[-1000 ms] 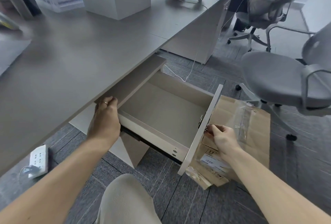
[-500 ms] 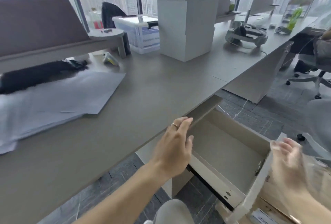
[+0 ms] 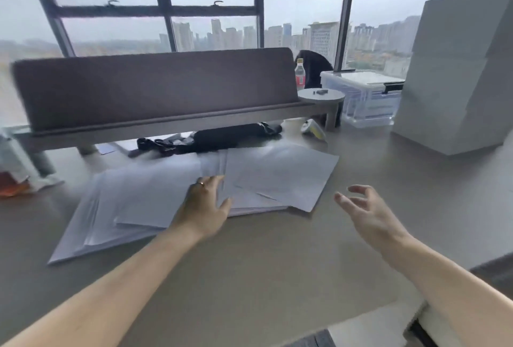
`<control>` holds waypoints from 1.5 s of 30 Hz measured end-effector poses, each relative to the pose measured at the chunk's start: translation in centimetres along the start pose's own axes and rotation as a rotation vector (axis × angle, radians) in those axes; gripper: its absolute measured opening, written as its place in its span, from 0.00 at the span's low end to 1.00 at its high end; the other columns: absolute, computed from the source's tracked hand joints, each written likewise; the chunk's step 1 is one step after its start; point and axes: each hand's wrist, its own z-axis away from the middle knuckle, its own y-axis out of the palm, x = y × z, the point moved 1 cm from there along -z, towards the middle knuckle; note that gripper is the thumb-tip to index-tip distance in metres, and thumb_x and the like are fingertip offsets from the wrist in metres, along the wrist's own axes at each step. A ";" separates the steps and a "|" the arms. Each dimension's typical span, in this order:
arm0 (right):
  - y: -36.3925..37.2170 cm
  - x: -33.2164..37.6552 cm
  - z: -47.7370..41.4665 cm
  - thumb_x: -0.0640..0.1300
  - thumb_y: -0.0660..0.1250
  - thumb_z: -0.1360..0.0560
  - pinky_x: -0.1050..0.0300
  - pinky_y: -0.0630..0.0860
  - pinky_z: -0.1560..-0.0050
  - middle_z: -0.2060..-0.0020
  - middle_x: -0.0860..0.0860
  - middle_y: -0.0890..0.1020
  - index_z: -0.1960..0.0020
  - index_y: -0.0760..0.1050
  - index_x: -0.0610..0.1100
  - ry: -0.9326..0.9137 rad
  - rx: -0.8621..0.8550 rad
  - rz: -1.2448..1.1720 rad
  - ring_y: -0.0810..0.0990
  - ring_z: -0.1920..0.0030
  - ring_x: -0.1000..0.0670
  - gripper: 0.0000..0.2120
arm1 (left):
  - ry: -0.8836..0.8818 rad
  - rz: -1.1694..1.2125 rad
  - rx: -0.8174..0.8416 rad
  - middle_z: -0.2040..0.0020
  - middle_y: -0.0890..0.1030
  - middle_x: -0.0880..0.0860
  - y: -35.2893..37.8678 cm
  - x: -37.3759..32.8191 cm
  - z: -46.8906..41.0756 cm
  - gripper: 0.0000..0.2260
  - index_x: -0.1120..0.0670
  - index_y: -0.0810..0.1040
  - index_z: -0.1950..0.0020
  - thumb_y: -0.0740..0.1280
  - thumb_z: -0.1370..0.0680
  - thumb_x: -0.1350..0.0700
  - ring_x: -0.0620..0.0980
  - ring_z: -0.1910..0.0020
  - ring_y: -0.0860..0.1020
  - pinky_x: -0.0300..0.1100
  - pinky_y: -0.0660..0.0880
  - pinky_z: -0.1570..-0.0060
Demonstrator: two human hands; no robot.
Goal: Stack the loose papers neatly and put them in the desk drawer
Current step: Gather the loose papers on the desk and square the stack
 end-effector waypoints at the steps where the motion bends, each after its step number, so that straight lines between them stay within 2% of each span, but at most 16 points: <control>1: 1.2 0.3 -1.3 0.62 0.69 0.24 0.49 0.74 0.35 0.29 0.43 0.77 0.26 0.68 0.51 0.029 0.016 0.012 0.78 0.34 0.43 0.31 | -0.026 -0.032 0.014 0.24 0.70 0.57 -0.1 1.5 -0.3 0.29 0.54 0.67 0.22 0.67 0.21 0.47 0.57 0.25 0.67 0.51 0.65 0.26; 5: 5.1 1.4 -6.3 0.63 0.73 0.27 0.47 0.73 0.32 0.27 0.42 0.75 0.22 0.65 0.46 0.071 -0.001 0.057 0.76 0.30 0.39 0.40 | -0.151 -0.137 0.069 0.19 0.64 0.53 0.4 5.6 -1.0 0.34 0.49 0.62 0.20 0.61 0.22 0.34 0.57 0.21 0.61 0.54 0.61 0.24; 7: 6.4 1.9 -8.7 0.60 0.76 0.28 0.49 0.73 0.34 0.27 0.41 0.75 0.20 0.62 0.45 0.087 -0.043 0.083 0.76 0.30 0.37 0.44 | -0.220 -0.119 0.088 0.20 0.66 0.53 0.5 6.5 -1.6 0.34 0.48 0.61 0.20 0.59 0.22 0.33 0.58 0.22 0.62 0.54 0.62 0.27; 11: 7.7 2.0 -12.4 0.50 0.83 0.35 0.44 0.77 0.37 0.31 0.41 0.79 0.21 0.60 0.43 0.099 -0.071 0.168 0.80 0.35 0.36 0.50 | -0.325 0.066 0.088 0.25 0.72 0.55 0.0 6.4 -4.0 0.33 0.51 0.64 0.21 0.63 0.22 0.37 0.59 0.26 0.68 0.51 0.66 0.30; 16: 8.2 2.0 -14.0 0.39 0.85 0.38 0.45 0.74 0.33 0.31 0.42 0.79 0.19 0.59 0.44 0.039 0.082 0.207 0.80 0.36 0.40 0.55 | -0.532 0.643 0.211 0.19 0.64 0.56 -0.5 4.3 -7.2 0.35 0.58 0.60 0.19 0.69 0.21 0.47 0.57 0.22 0.64 0.48 0.63 0.29; 20: 7.6 2.4 -13.7 0.30 0.81 0.34 0.53 0.72 0.40 0.27 0.42 0.75 0.16 0.55 0.42 0.013 0.257 0.165 0.77 0.40 0.44 0.55 | -0.607 0.689 0.189 0.26 0.70 0.59 -0.2 4.0 -8.8 0.28 0.63 0.64 0.24 0.69 0.20 0.54 0.58 0.32 0.71 0.46 0.68 0.39; 23: 8.1 2.7 -13.4 0.28 0.80 0.33 0.56 0.73 0.42 0.28 0.44 0.76 0.16 0.55 0.44 -0.019 0.310 0.111 0.77 0.41 0.45 0.54 | -0.562 0.692 0.216 0.34 0.74 0.52 0.9 4.0 -9.5 0.23 0.61 0.67 0.27 0.68 0.20 0.58 0.53 0.42 0.75 0.44 0.72 0.42; 26: 9.5 3.0 -12.8 0.27 0.79 0.33 0.60 0.75 0.48 0.35 0.47 0.76 0.16 0.57 0.44 -0.031 0.340 0.068 0.78 0.45 0.49 0.52 | -0.534 0.783 0.253 0.37 0.81 0.58 2.3 2.9 -9.3 0.22 0.58 0.72 0.34 0.71 0.27 0.61 0.59 0.42 0.81 0.55 0.81 0.41; 30: 10.9 4.0 -12.0 0.36 0.81 0.32 0.56 0.75 0.44 0.30 0.45 0.77 0.19 0.62 0.45 -0.033 0.298 -0.027 0.80 0.41 0.48 0.48 | -0.481 0.751 0.094 0.43 0.81 0.56 1.3 3.0 -8.8 0.20 0.56 0.73 0.36 0.69 0.26 0.66 0.57 0.44 0.81 0.47 0.81 0.51; 33: 13.1 5.9 -10.8 0.47 0.80 0.30 0.56 0.73 0.42 0.30 0.47 0.77 0.20 0.65 0.48 -0.075 0.286 -0.105 0.78 0.35 0.47 0.43 | -0.491 0.777 0.036 0.44 0.85 0.57 -3.1 6.8 -8.1 0.18 0.55 0.77 0.39 0.70 0.28 0.64 0.60 0.46 0.84 0.59 0.82 0.45; 35: 15.7 7.4 -9.6 0.52 0.79 0.30 0.53 0.76 0.38 0.32 0.50 0.79 0.20 0.66 0.48 -0.045 0.370 -0.178 0.80 0.34 0.47 0.42 | -0.492 0.716 0.068 0.45 0.86 0.57 -6.3 10.1 -7.3 0.17 0.55 0.79 0.39 0.70 0.28 0.64 0.61 0.47 0.85 0.59 0.82 0.45; 39: 21.1 9.2 -7.3 0.63 0.81 0.41 0.44 0.75 0.29 0.39 0.48 0.82 0.24 0.70 0.41 0.052 0.470 -0.210 0.83 0.37 0.44 0.52 | -0.494 0.200 0.171 0.45 0.84 0.56 -8.2 14.4 -5.9 0.18 0.55 0.78 0.40 0.71 0.30 0.57 0.58 0.46 0.82 0.50 0.81 0.47; 41: 22.7 9.5 -7.1 0.59 0.82 0.40 0.40 0.78 0.32 0.49 0.44 0.88 0.42 0.81 0.37 0.093 0.518 -0.271 0.87 0.43 0.41 0.35 | -0.503 -0.012 0.152 0.42 0.81 0.54 -7.7 15.1 -5.7 0.23 0.53 0.77 0.40 0.71 0.34 0.48 0.56 0.42 0.78 0.49 0.78 0.44; 42: 23.1 9.5 -7.1 0.55 0.82 0.37 0.39 0.80 0.34 0.54 0.42 0.90 0.52 0.80 0.38 0.107 0.531 -0.310 0.88 0.47 0.39 0.25 | -0.520 -0.007 0.152 0.41 0.80 0.53 -7.6 15.0 -5.8 0.26 0.53 0.77 0.40 0.72 0.36 0.45 0.55 0.42 0.78 0.49 0.78 0.43; 43: 23.4 9.7 -7.2 0.53 0.83 0.37 0.38 0.81 0.36 0.54 0.39 0.90 0.55 0.78 0.37 0.111 0.524 -0.323 0.89 0.48 0.37 0.23 | -0.534 0.027 0.153 0.41 0.81 0.53 -7.5 15.1 -6.1 0.29 0.54 0.76 0.39 0.73 0.37 0.44 0.55 0.42 0.79 0.49 0.78 0.43; 45: 23.3 9.9 -7.6 0.53 0.83 0.39 0.39 0.81 0.37 0.45 0.33 0.87 0.46 0.80 0.32 0.119 0.495 -0.320 0.88 0.45 0.34 0.31 | -0.593 0.141 0.148 0.38 0.80 0.53 -8.0 15.0 -7.0 0.34 0.56 0.74 0.34 0.77 0.36 0.45 0.56 0.42 0.80 0.47 0.79 0.45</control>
